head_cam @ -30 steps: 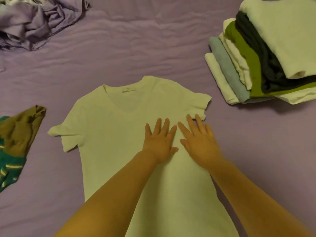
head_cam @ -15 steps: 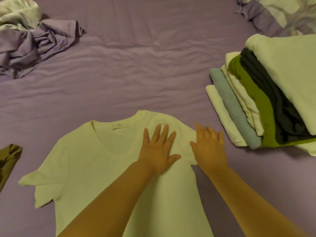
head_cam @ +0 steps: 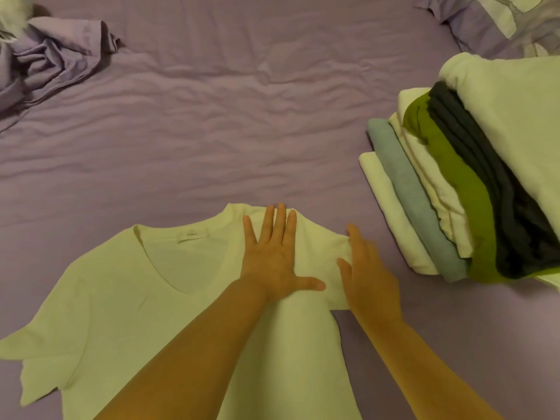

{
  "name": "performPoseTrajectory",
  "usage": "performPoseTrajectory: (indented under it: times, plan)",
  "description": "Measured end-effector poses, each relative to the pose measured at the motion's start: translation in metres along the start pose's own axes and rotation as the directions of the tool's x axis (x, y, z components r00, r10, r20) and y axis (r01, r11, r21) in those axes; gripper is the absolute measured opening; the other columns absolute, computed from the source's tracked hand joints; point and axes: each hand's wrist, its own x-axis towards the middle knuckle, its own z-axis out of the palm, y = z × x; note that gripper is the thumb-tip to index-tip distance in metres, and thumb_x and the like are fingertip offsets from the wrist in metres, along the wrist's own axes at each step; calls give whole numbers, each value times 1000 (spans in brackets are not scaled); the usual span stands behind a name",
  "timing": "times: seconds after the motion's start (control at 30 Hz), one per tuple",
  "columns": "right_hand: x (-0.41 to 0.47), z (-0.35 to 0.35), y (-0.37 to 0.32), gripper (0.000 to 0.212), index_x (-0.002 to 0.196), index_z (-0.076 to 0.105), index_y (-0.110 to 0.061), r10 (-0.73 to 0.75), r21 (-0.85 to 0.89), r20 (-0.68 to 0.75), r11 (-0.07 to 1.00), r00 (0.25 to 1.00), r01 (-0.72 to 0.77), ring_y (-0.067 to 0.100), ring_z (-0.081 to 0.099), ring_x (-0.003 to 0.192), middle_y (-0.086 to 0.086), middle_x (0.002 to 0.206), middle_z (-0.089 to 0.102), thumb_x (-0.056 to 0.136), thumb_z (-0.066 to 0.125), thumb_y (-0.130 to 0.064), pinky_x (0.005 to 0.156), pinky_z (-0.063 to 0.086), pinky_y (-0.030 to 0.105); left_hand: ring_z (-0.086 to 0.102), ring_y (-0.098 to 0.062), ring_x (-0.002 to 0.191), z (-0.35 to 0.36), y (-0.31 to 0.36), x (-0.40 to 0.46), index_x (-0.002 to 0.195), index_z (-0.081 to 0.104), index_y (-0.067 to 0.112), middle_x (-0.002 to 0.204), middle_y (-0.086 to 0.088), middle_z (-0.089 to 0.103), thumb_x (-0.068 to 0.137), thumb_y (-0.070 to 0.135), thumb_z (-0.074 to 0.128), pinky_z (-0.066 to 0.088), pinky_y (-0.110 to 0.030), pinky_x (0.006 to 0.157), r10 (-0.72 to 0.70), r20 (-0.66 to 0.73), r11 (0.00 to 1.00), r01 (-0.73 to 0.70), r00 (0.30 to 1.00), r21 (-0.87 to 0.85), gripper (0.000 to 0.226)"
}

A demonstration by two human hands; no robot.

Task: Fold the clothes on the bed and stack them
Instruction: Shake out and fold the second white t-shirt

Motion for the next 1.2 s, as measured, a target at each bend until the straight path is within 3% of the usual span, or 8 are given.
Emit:
performPoseTrajectory:
  times: [0.1,0.23,0.4,0.5,0.57,0.77,1.0,1.2]
  plan:
    - [5,-8,-10,58,149,14,-30,-5,104,48,995,999,0,19,55,107,-1,136,43,99,41,-21,70,44,28,-27,-31,141,5,4,-12,140,-29,15,147,-9,-35,71,89,20,-13,-60,112,-6,-67,1000,6,998,-3,113]
    - [4,-23,-42,58,149,8,-33,-76,145,118,988,990,59,18,50,117,-3,144,36,101,37,-23,83,43,29,10,-35,146,34,2,-62,151,22,19,158,-11,16,93,67,17,11,-59,111,-8,-192,994,-13,981,-106,75]
    - [-15,-14,-76,54,146,18,-38,-209,457,221,885,953,88,13,47,126,-12,148,35,96,38,-42,104,38,25,13,-33,146,61,-28,-123,150,25,23,159,-9,17,96,62,18,15,-60,110,-20,-200,998,7,979,-69,67]
    - [-19,8,-78,57,147,26,-23,-144,271,231,959,962,78,16,30,140,-3,153,30,99,14,-50,109,16,19,13,-33,146,66,-53,-145,150,27,24,159,-8,17,96,62,19,15,-61,110,-63,-201,997,55,978,-46,66]
    - [-22,26,-77,74,146,31,-19,-215,-33,211,973,953,227,22,23,143,2,154,29,93,-1,-60,114,19,33,14,-33,145,68,-67,-154,150,28,24,158,-8,19,96,61,20,16,-61,110,-85,-204,996,77,975,-47,65]
    - [-25,65,-64,66,146,31,-22,-295,-396,233,842,927,368,32,17,143,12,152,30,95,16,-60,111,14,61,13,-33,145,73,-104,-173,151,22,26,158,-7,18,97,62,18,15,-60,109,-137,-201,991,133,970,-31,66]
    - [-46,79,-141,65,146,27,-21,-452,-327,284,784,846,528,33,19,142,13,152,31,96,10,-59,109,16,59,12,-32,144,59,-150,-190,148,31,23,156,-11,26,98,57,18,14,-58,109,-204,-169,979,201,964,-32,62]
    - [-67,121,-201,65,146,27,-19,-542,-267,428,688,723,674,35,24,141,12,151,33,96,12,-58,107,20,59,37,-40,135,37,-211,-202,146,30,11,147,-19,39,89,51,45,25,-63,107,-493,-202,870,478,846,-122,71]
